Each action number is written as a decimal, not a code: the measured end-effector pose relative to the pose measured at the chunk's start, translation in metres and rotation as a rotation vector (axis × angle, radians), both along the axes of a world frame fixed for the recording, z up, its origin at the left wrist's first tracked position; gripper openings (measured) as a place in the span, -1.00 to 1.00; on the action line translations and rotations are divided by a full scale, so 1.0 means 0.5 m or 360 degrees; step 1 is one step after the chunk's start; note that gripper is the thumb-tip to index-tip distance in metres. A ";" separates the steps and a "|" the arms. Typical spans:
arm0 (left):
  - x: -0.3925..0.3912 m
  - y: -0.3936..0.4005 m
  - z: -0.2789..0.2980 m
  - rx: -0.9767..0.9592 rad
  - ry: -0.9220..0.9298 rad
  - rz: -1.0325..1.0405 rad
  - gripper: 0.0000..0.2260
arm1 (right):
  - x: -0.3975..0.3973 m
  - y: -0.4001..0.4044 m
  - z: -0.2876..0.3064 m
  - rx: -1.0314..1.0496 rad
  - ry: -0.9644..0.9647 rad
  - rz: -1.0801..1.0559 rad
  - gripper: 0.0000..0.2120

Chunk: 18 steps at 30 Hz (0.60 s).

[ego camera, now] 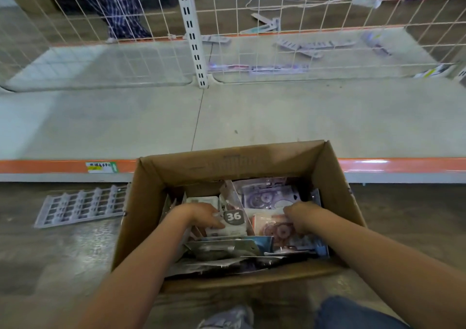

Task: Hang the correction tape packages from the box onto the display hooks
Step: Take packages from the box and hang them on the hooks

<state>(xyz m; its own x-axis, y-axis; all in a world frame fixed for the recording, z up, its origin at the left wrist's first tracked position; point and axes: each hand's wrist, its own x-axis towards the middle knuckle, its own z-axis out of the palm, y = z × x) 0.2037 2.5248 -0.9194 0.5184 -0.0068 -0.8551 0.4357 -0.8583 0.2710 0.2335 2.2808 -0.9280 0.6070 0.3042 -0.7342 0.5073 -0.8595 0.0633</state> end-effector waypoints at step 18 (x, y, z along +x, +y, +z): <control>0.005 0.036 0.008 -0.0893 -0.0407 0.1012 -0.73 | 0.056 -0.012 0.106 0.1241 0.0081 -0.1029 -0.74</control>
